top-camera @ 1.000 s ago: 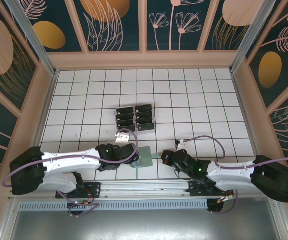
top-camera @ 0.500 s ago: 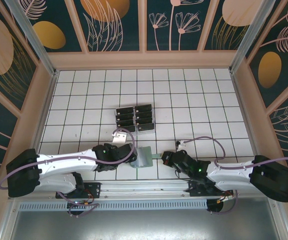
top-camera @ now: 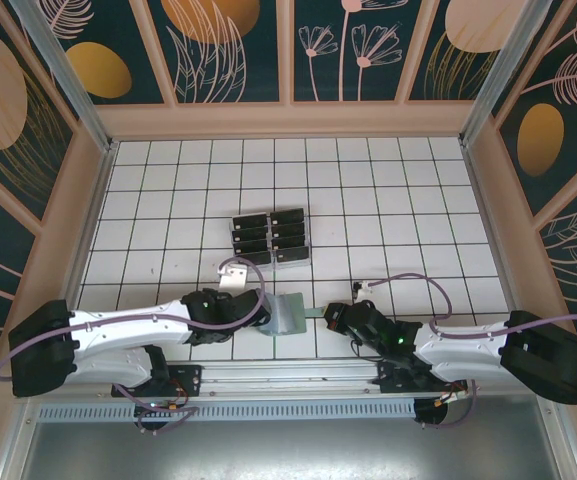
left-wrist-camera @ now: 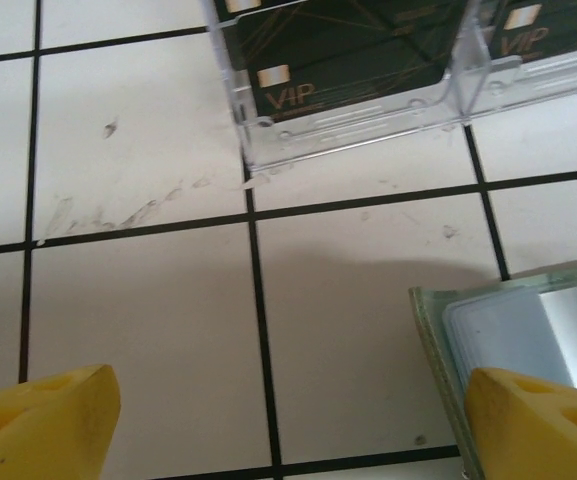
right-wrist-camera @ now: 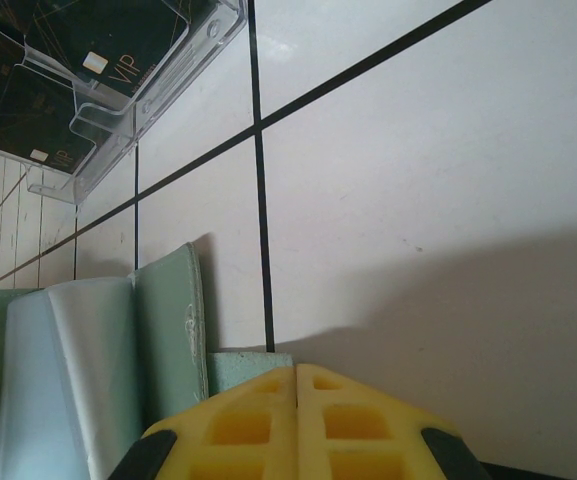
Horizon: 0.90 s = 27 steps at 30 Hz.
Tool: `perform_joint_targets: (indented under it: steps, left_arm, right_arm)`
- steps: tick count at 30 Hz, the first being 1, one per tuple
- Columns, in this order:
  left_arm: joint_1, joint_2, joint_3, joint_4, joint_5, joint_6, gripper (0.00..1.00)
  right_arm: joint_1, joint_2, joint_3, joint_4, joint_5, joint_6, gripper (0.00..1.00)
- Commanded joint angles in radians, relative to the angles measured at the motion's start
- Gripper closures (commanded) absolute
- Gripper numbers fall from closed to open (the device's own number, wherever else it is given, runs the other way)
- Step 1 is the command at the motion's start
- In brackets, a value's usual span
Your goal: Put the credit cards into the card holder
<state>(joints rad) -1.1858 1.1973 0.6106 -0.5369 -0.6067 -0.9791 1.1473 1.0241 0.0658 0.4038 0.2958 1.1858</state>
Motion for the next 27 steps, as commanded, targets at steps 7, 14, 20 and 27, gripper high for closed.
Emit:
perform_joint_targets:
  steps: [7,14,20,27]
  left_arm:
    - [-0.004,-0.041,-0.066,0.039,0.012,-0.036,0.28]
    - [-0.005,-0.102,-0.117,0.247,0.099,0.026,0.27]
    - [-0.004,-0.121,-0.143,0.316,0.133,0.025,0.24]
    - [-0.004,-0.126,-0.16,0.402,0.153,0.023,0.16]
  right_arm:
    - [0.005,-0.003,-0.02,-0.008,0.05,0.017,1.0]
    - [0.005,-0.009,-0.022,-0.011,0.049,0.021,1.0]
    - [0.006,-0.011,-0.021,-0.011,0.048,0.02,1.0]
    - [0.005,-0.013,-0.027,-0.008,0.047,0.02,1.0]
